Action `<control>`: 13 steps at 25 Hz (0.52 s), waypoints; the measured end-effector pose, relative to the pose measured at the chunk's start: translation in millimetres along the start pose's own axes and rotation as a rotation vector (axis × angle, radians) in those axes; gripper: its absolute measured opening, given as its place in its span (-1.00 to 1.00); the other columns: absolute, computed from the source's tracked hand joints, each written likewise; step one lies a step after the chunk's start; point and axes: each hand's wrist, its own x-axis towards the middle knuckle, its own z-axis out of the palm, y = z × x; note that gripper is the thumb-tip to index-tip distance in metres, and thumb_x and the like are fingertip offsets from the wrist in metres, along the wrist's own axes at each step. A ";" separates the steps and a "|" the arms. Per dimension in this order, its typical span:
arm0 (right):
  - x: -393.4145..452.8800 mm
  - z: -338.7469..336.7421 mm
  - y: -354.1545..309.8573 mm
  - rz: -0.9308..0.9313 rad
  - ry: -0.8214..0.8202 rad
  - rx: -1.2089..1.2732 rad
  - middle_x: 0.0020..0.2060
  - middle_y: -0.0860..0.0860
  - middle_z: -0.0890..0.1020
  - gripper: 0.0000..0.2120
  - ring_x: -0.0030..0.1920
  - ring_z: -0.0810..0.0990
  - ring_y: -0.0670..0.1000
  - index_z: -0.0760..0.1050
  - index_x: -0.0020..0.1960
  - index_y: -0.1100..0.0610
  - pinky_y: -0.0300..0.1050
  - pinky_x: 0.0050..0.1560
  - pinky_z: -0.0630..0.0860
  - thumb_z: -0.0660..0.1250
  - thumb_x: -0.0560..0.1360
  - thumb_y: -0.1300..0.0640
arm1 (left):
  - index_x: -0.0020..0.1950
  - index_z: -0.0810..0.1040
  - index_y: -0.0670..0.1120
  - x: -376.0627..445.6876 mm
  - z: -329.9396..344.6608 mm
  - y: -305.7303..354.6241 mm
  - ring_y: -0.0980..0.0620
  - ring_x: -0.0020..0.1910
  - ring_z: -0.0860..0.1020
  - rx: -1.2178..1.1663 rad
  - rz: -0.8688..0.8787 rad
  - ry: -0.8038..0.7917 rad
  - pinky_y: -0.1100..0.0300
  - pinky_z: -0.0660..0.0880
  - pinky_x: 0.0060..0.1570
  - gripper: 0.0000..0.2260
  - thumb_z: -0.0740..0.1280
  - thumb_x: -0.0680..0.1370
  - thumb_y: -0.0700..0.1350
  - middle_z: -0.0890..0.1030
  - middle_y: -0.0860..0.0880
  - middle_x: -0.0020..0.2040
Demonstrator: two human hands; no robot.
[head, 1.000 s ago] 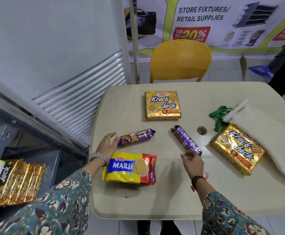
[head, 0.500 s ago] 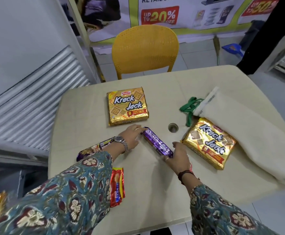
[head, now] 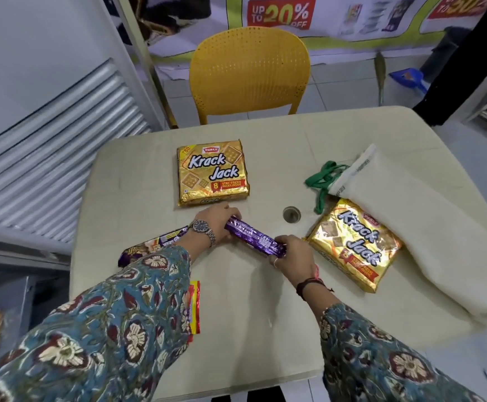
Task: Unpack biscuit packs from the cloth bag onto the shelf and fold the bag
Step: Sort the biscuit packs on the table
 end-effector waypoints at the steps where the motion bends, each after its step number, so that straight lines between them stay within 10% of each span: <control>1: 1.9 -2.4 -8.1 -0.031 0.009 0.025 -0.04 0.09 0.68 -0.66 -0.01 0.60 0.10 0.60 0.11 0.12 -0.07 -0.02 0.54 0.42 0.33 0.18 | 0.20 0.47 0.12 -8.3 -6.7 -8.4 -0.03 0.14 0.48 -0.019 -0.020 0.024 0.06 0.53 -0.02 -0.59 0.43 0.38 -0.06 0.50 -0.01 0.14; 13: 35.7 53.3 -160.3 -0.504 -0.192 -0.087 0.01 0.10 0.66 -0.66 0.04 0.59 0.13 0.56 0.11 0.14 -0.06 0.00 0.51 0.40 0.34 0.29 | 0.09 0.54 0.08 -154.1 -30.8 -141.4 -0.03 -0.03 0.55 -0.250 -0.438 0.208 0.15 0.48 -0.04 -0.53 0.55 0.22 0.07 0.54 -0.04 -0.03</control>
